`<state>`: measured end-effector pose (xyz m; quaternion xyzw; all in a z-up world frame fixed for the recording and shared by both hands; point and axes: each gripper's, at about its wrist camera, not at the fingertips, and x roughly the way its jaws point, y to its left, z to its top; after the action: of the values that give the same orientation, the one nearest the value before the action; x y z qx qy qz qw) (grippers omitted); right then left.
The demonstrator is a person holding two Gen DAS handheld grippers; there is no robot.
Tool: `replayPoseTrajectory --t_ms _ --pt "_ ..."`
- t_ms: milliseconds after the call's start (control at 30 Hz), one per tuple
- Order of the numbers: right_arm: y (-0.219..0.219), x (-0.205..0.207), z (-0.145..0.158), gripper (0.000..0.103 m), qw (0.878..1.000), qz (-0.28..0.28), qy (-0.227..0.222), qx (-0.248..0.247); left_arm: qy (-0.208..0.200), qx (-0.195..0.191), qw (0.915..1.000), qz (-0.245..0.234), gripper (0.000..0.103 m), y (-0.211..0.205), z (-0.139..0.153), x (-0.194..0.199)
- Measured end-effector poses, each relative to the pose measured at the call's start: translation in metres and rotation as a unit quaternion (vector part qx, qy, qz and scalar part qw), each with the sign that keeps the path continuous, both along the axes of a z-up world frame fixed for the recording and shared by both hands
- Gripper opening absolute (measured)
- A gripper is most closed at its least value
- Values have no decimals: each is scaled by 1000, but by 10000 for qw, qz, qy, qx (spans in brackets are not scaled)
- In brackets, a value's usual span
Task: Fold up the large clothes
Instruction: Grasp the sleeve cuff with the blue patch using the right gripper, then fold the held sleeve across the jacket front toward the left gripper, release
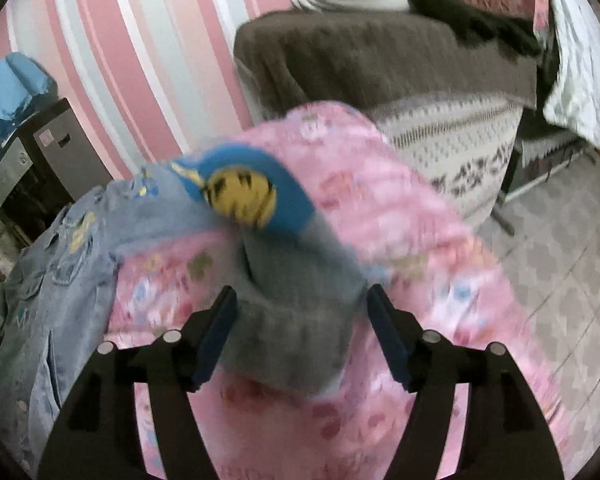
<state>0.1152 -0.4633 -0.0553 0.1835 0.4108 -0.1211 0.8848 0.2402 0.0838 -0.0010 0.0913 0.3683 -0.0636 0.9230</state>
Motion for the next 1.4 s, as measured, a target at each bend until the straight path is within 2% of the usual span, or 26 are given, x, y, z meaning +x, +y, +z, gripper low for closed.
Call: replayPoseTrajectory --t_ms 33,67,100,133,167,200,333,433,600,833,933,1067,1167,1267,1333,1400 --pt "2 -1 -6 68 9999 -15 85 93 -4 6 10000 -24 97 0 0 0" --pt "2 -1 -10 64 9997 -12 109 215 -11 12 10000 -39 97 -1 0 0" --pt "5 -2 -13 45 9992 24 78 390 -15 17 10000 -38 97 -2 0 1" --pt "8 -1 -12 36 9993 37 31 359 -12 16 10000 -30 97 -2 0 2" --pt "13 1 -8 19 9999 52 6 135 -18 7 10000 -31 97 -2 0 2" --pt "17 2 -3 15 9999 110 -54 4 -30 -11 10000 -31 97 -1 2 3" --pt "46 11 31 12 9966 692 -443 -91 -68 -46 10000 -39 97 -1 6 8" --pt "82 27 58 12 9898 1244 -661 -227 -127 -67 9999 -49 97 -1 11 13" --pt "138 70 76 12 9763 1981 -649 -575 -203 -103 9997 -84 98 -3 15 23" --pt "230 141 67 12 9472 3062 -249 -916 -15 -292 9995 -75 98 5 8 53" --pt "259 164 58 11 9351 3375 -113 -1074 4 -164 9999 -29 98 7 1 66" --pt "294 187 61 11 9223 3785 -144 -765 64 -241 9997 47 98 16 -3 82" --pt "332 202 62 11 9063 4189 -158 -527 79 -317 9994 124 98 24 -5 89" --pt "369 223 44 11 8943 4463 74 -308 99 -376 9990 234 98 32 -6 95" --pt "380 230 28 12 8948 4453 150 -290 148 -389 9988 271 98 36 -9 97" --pt "379 232 19 18 8979 4399 136 -31 176 -314 9990 272 98 37 -12 98"
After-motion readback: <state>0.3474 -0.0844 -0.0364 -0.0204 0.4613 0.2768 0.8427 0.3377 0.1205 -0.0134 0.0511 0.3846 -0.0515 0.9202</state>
